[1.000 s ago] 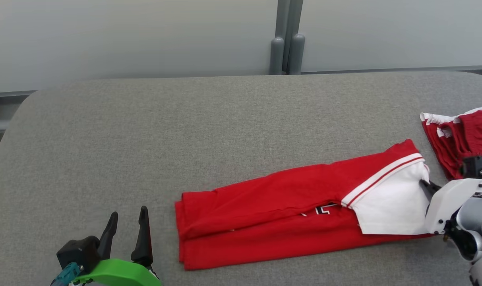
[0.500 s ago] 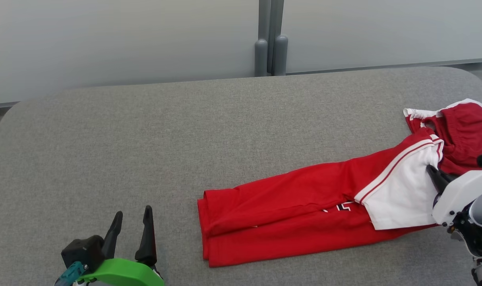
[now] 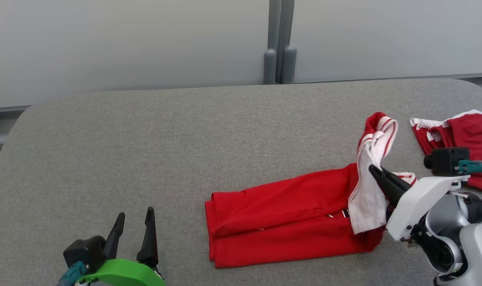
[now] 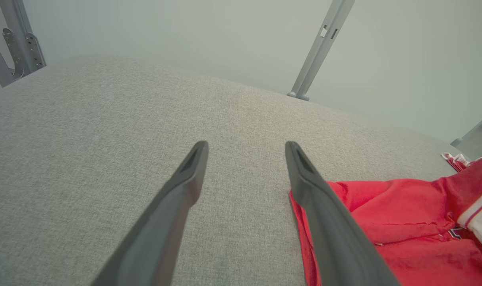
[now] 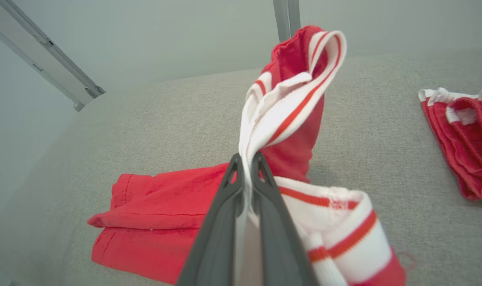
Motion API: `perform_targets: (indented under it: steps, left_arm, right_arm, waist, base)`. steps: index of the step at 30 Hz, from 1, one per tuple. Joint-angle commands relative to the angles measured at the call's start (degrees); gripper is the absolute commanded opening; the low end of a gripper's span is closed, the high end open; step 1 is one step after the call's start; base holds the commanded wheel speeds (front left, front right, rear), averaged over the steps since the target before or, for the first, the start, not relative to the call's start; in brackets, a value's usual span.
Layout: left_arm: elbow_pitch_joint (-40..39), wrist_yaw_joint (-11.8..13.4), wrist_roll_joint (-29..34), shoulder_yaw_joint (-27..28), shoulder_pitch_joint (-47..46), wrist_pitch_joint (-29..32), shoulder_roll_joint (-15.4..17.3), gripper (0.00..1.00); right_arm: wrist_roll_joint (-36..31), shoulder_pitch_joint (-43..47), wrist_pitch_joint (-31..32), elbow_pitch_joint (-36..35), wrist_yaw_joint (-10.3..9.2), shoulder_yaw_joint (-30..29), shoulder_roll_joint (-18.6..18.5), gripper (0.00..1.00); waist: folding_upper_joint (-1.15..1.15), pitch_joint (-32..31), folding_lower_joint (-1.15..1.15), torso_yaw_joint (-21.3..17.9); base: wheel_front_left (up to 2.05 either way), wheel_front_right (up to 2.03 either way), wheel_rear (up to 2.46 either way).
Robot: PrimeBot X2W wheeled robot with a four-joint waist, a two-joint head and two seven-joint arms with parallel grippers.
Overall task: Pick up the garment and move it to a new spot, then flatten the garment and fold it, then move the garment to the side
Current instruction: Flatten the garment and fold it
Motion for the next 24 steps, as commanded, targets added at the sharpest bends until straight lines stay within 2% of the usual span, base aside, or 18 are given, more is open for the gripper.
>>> perform_targets:
  steps: [1,5,12,20,24]
  left_arm:
    - [0.16,-0.25,-0.26,0.02,-0.11,-0.06,0.15,1.0]
    - [-0.02,-0.23,-0.05,-0.3,0.25,-0.08,0.02,1.0]
    - [-0.08,-0.53,0.01,-0.69,-0.28,0.14,0.22,1.0]
    - [-0.12,-0.76,0.53,-1.66,-1.21,0.6,-0.1,1.0]
    - [-0.23,-0.81,0.68,-2.16,-1.53,0.83,-0.19,1.0]
  right_arm:
    - [-0.36,0.92,0.07,-0.88,0.01,0.61,0.4,0.0]
    - [-1.15,2.01,-0.74,-2.55,0.02,4.63,3.73,0.0]
    - [-1.75,1.24,-3.9,2.3,0.02,11.01,8.64,0.0]
    - [-0.54,-2.72,-9.77,12.19,0.02,17.22,10.74,0.0]
    - [2.75,-5.04,-12.91,17.01,0.02,20.33,10.83,0.0]
  waist:
    - [0.24,-0.36,0.0,0.44]
    - [0.24,-0.86,0.0,1.33]
    - [0.24,-1.14,0.0,2.83]
    - [0.24,-1.04,0.0,5.31]
    - [0.24,-0.76,0.0,6.8]
  base:
    - [0.0,0.0,0.0]
    - [0.0,0.0,0.0]
    - [0.0,0.0,0.0]
    - [0.0,0.0,0.0]
    - [0.0,0.0,0.0]
